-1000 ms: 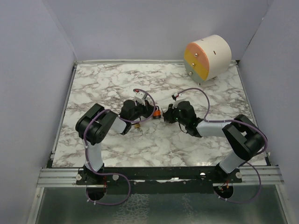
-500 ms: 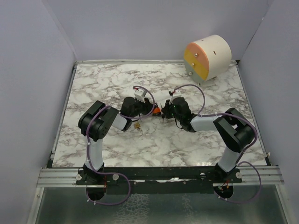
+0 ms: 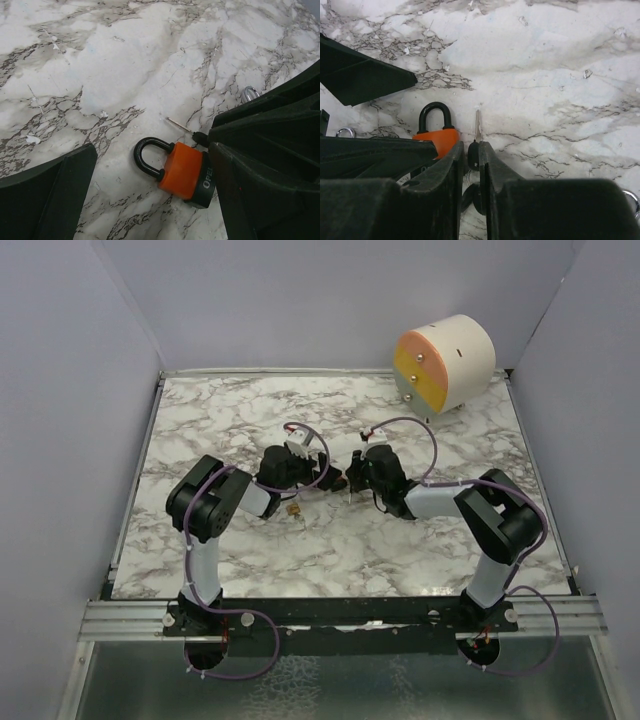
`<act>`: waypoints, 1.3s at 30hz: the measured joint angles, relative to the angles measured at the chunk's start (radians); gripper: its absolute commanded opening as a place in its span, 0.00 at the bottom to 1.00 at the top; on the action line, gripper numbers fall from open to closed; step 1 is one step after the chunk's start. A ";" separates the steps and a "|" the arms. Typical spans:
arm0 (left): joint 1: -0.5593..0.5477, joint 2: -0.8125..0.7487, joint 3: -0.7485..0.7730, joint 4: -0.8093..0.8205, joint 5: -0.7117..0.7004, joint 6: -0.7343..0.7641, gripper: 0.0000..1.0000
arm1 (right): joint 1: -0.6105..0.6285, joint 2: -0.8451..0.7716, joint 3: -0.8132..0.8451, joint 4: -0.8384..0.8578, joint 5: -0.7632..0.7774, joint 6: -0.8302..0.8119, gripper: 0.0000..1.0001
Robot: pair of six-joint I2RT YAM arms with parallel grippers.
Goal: Lock with the key
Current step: Place the lock at the center of the board, then pick up the lock from the center of the board.
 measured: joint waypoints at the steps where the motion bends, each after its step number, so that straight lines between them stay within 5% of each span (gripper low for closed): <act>1: 0.001 -0.008 -0.002 -0.009 -0.001 0.003 0.99 | 0.000 0.000 0.004 -0.001 0.003 -0.003 0.26; 3: 0.006 -0.031 -0.005 -0.028 -0.003 0.006 0.99 | 0.000 0.000 0.019 -0.006 0.011 -0.010 0.32; 7: 0.022 -0.111 -0.029 -0.053 -0.016 0.012 0.99 | 0.000 -0.004 0.043 -0.015 0.020 -0.023 0.66; 10: 0.031 -0.179 -0.051 -0.060 -0.031 0.021 0.99 | 0.000 -0.024 0.060 -0.042 0.018 -0.031 0.73; 19: 0.034 -0.410 -0.142 -0.129 -0.117 0.050 0.99 | -0.001 -0.169 0.066 -0.081 -0.072 -0.040 0.53; 26: 0.051 -0.547 -0.225 -0.203 -0.240 0.052 0.99 | 0.069 -0.195 0.064 -0.120 -0.142 -0.125 0.50; 39: 0.270 -0.787 -0.333 -0.425 -0.443 -0.008 0.99 | 0.270 -0.055 0.170 -0.245 -0.100 -0.160 0.53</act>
